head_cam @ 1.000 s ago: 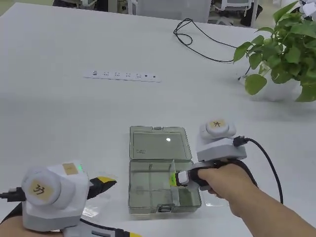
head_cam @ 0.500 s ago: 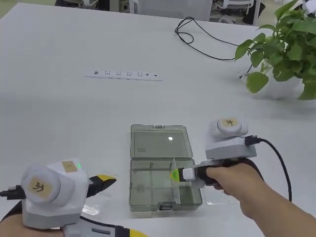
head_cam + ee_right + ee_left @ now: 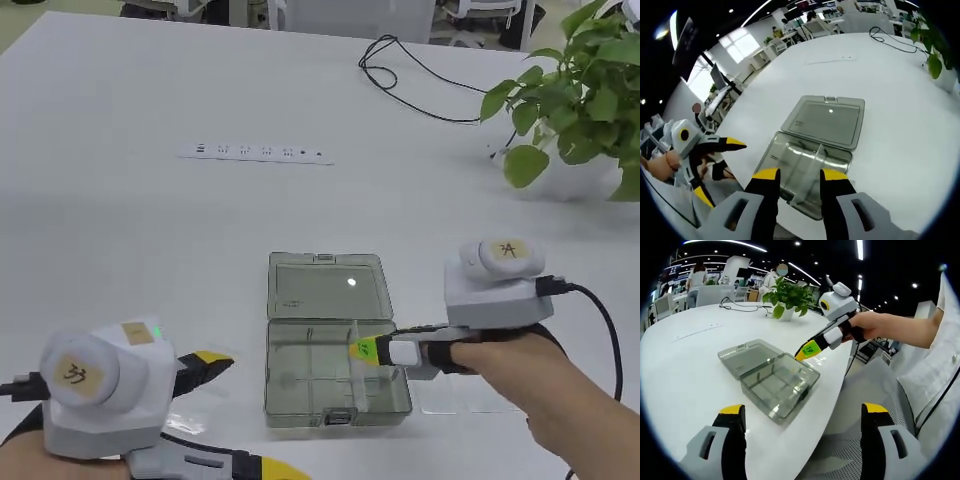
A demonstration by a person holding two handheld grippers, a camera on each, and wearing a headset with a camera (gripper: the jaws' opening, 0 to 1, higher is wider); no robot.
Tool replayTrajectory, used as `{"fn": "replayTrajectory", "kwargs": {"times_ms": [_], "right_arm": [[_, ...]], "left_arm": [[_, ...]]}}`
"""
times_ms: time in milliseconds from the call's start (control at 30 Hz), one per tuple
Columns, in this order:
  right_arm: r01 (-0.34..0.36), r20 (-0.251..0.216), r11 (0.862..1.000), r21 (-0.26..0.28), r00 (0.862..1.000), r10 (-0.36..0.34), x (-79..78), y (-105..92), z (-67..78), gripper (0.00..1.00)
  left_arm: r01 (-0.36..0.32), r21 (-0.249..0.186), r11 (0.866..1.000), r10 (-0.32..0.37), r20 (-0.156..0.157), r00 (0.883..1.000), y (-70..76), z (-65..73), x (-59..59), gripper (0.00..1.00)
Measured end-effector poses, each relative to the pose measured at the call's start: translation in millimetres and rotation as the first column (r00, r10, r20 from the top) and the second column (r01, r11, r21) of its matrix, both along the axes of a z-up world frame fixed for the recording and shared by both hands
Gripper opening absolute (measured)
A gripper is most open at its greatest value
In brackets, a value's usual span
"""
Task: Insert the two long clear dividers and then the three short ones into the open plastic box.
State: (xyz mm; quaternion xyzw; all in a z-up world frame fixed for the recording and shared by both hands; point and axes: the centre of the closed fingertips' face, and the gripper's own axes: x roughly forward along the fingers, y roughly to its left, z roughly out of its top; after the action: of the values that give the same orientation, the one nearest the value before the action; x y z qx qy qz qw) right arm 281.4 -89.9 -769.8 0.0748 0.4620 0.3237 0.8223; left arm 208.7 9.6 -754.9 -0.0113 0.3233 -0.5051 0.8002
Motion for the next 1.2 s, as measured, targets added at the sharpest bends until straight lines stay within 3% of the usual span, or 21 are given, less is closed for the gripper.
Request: {"fn": "replayTrajectory", "kwargs": {"times_ms": [167,333,533,667,1000,1200], "right_arm": [[-0.045,0.050,0.999,0.009,0.998,0.045,-2.7,-1.2,7.0,0.40],[-0.123,0.108,0.992,-0.011,0.987,0.123,-8.3,-3.0,11.9,0.46],[-0.201,0.170,0.979,-0.020,0.965,0.201,-15.3,-7.5,18.3,0.52],[-0.256,0.227,0.966,-0.025,0.940,0.254,-19.8,-10.8,22.6,0.57],[-0.303,0.302,0.953,-0.018,0.907,0.294,-30.3,-25.8,24.8,0.67],[-0.321,0.347,0.947,-0.012,0.887,0.305,-37.6,-34.9,25.0,0.72]], "left_arm": [[-0.019,0.005,1.000,0.019,-0.001,1.000,3.3,0.2,0.0,0.98],[-0.037,0.003,0.999,0.037,-0.002,0.999,5.4,1.5,1.9,0.98],[-0.063,0.010,0.998,0.063,-0.002,0.998,9.2,2.1,5.3,0.97],[-0.086,0.021,0.996,0.086,-0.008,0.996,13.4,0.8,7.7,0.97],[-0.140,0.062,0.988,0.142,-0.034,0.989,25.8,-7.1,14.2,0.93],[-0.221,0.104,0.970,0.229,-0.079,0.970,43.5,-21.1,24.2,0.87]]}}
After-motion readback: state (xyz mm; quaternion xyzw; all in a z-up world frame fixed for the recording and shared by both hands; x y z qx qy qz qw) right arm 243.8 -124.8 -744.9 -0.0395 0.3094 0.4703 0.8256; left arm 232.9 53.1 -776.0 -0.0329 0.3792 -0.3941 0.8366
